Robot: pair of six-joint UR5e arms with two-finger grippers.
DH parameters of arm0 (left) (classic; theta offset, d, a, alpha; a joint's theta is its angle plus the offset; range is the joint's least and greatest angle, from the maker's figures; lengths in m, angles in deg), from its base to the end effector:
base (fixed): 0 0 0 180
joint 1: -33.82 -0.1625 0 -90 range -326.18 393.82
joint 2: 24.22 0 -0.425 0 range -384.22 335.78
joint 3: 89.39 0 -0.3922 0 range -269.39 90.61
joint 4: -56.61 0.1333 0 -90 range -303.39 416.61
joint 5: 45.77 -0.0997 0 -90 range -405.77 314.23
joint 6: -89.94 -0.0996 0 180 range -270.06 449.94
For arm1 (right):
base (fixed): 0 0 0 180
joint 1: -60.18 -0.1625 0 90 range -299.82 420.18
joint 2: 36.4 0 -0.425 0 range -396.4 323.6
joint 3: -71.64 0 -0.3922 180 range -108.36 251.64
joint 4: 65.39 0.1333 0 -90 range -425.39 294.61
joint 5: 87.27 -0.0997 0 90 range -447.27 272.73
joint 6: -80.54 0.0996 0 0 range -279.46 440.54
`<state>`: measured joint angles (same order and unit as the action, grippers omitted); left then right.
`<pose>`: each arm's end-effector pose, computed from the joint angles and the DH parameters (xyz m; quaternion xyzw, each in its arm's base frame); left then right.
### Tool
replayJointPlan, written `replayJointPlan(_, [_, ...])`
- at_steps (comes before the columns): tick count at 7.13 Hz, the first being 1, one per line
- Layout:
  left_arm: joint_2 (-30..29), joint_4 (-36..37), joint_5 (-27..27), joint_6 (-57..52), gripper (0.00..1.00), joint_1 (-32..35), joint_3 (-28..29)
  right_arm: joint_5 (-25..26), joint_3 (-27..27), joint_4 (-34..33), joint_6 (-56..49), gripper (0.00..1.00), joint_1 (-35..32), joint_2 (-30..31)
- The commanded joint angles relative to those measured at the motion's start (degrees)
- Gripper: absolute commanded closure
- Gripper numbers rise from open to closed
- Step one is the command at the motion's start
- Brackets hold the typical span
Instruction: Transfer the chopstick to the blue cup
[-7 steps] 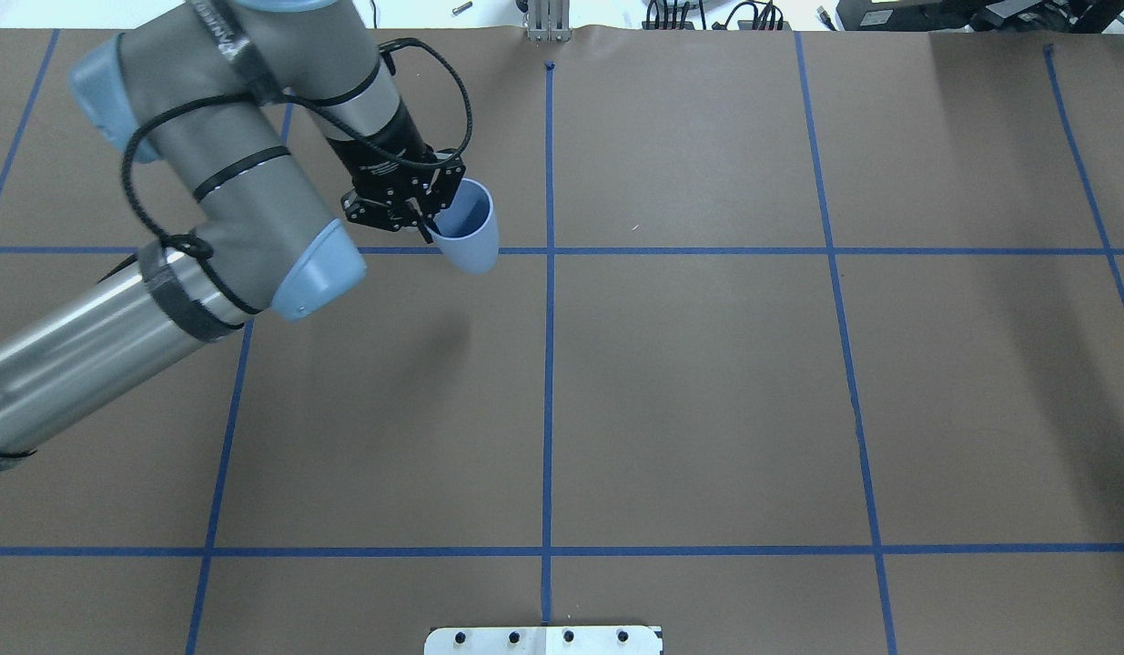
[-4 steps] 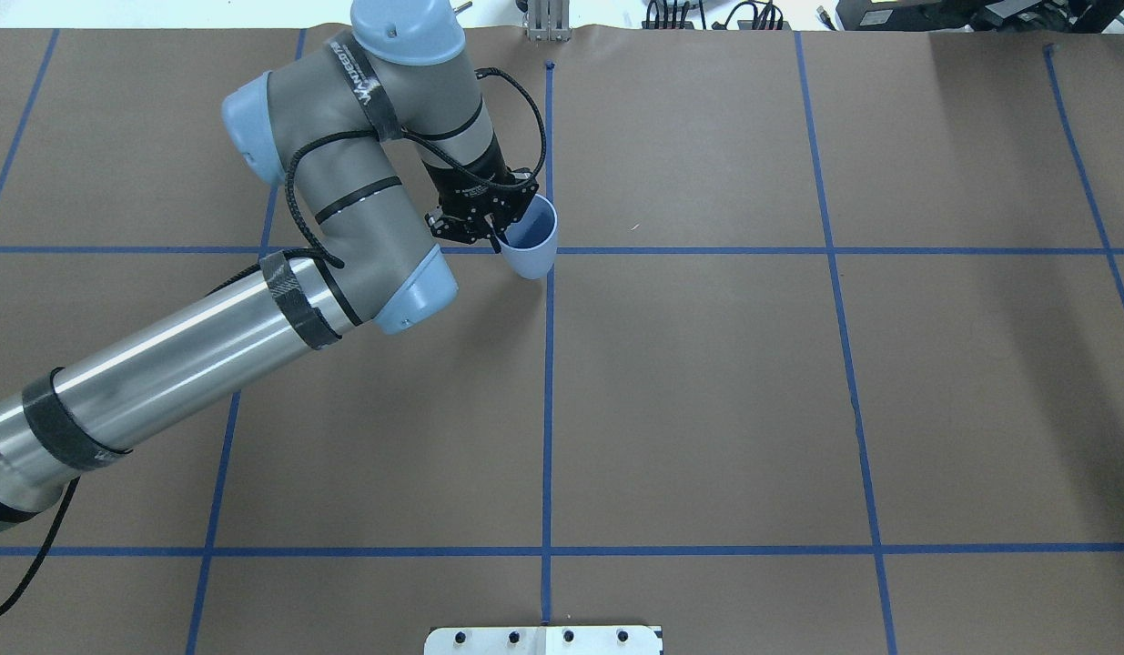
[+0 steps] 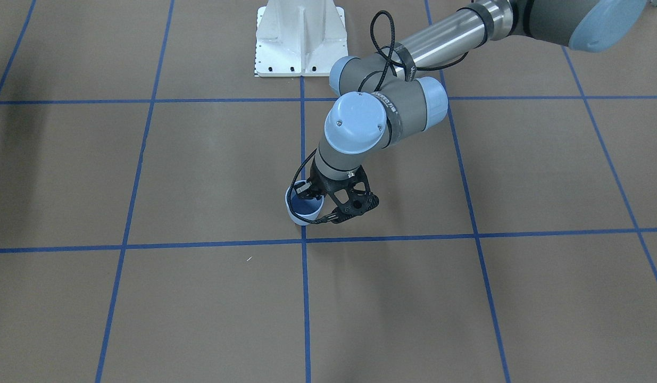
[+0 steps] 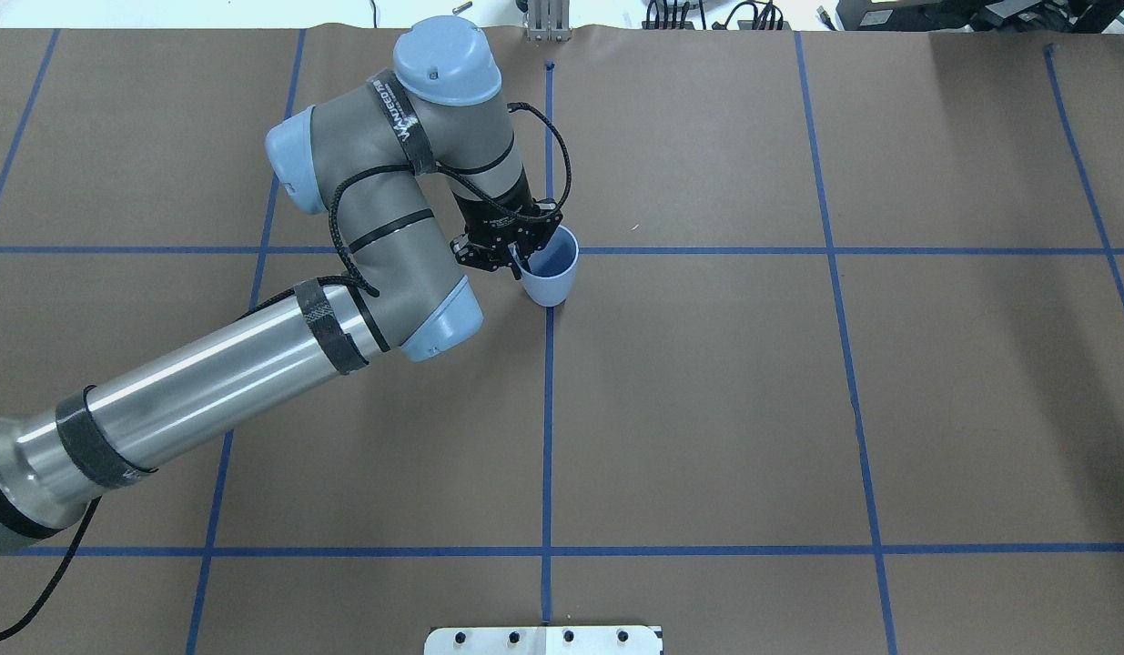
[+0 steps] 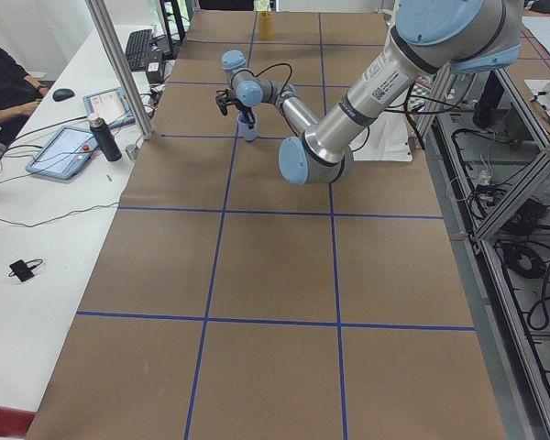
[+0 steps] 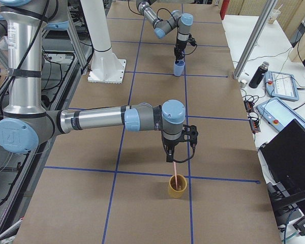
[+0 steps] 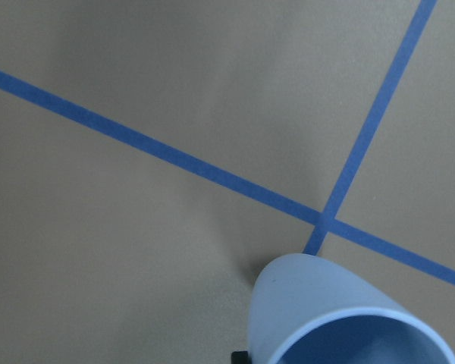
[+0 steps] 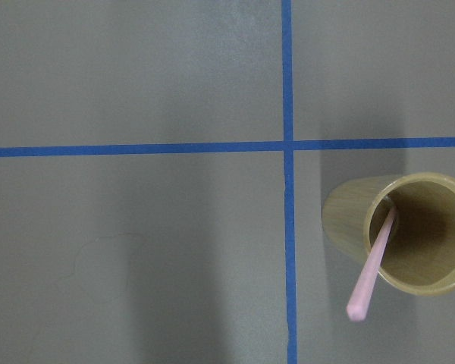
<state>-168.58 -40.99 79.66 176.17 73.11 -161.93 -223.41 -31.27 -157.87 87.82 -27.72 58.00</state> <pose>0.5613 -0.5569 0.1627 -0.1296 0.4389 -0.1592 0.8748 0.0445 -0.4636 0.5864 0.0162 -0.3940 0.0209 0.9187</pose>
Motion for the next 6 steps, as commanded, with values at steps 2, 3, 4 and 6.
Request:
replayJointPlan(2, [0.6,0.7,0.1,-0.4,0.02,1.2,-5.4,0.2,0.2,-0.2,-0.3,0.0,0.1,-0.4])
replayJointPlan(3, [1.6,2.6,0.4,-0.4,0.02,3.2,-8.9,0.3,0.2,-0.2,-0.9,0.0,0.0,-0.7])
replayJointPlan(4, [2.3,4.7,0.5,-0.6,0.02,5.3,-11.5,0.3,1.9,-0.4,-1.0,0.0,0.1,-1.1])
replayJointPlan(6, [4.5,5.1,0.5,-1.8,0.02,6.1,-13.8,-0.2,6.7,-1.8,-0.6,0.0,-1.9,-3.6])
